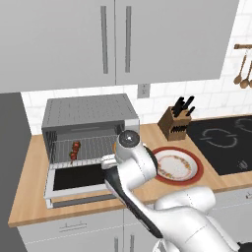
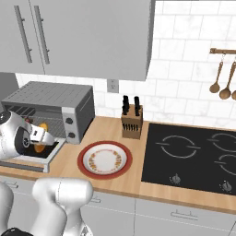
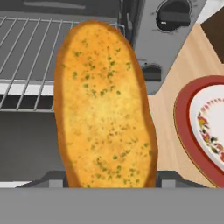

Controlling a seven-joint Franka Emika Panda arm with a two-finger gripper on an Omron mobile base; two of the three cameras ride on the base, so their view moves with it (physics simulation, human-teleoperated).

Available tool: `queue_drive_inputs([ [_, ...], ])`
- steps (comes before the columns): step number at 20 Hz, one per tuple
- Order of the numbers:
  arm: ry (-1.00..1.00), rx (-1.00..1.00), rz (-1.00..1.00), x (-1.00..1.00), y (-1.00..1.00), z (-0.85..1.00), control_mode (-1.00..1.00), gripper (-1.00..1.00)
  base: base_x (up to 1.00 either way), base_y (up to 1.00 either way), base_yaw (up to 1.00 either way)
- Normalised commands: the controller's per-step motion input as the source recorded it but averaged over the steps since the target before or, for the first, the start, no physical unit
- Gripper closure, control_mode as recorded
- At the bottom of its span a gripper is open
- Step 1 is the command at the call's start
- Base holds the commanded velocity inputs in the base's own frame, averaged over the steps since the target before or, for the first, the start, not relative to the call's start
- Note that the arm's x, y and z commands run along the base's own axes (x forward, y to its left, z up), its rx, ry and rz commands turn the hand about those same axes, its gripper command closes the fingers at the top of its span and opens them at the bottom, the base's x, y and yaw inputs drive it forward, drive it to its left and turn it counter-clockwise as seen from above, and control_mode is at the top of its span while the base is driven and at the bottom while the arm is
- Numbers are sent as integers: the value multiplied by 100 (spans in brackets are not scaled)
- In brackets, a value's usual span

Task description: Pick up the kebab skewer and baguette bread, and place them inside the toaster oven. Close the toaster oven door and start by setting the timer.

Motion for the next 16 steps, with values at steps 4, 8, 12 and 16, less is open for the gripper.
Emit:
queue_drive_inputs([
  [4, 16, 0, -1, 43, 32, 0, -100, 100, 0, 0, 0],
  [8, 6, 0, -1, 45, 0, 0, -100, 100, 0, 0, 0],
  [12, 0, 1, 0, 37, 24, -1, -100, 100, 0, 0, 0],
  [16, 0, 3, 0, 10, 21, -18, -100, 100, 0, 0, 0],
])
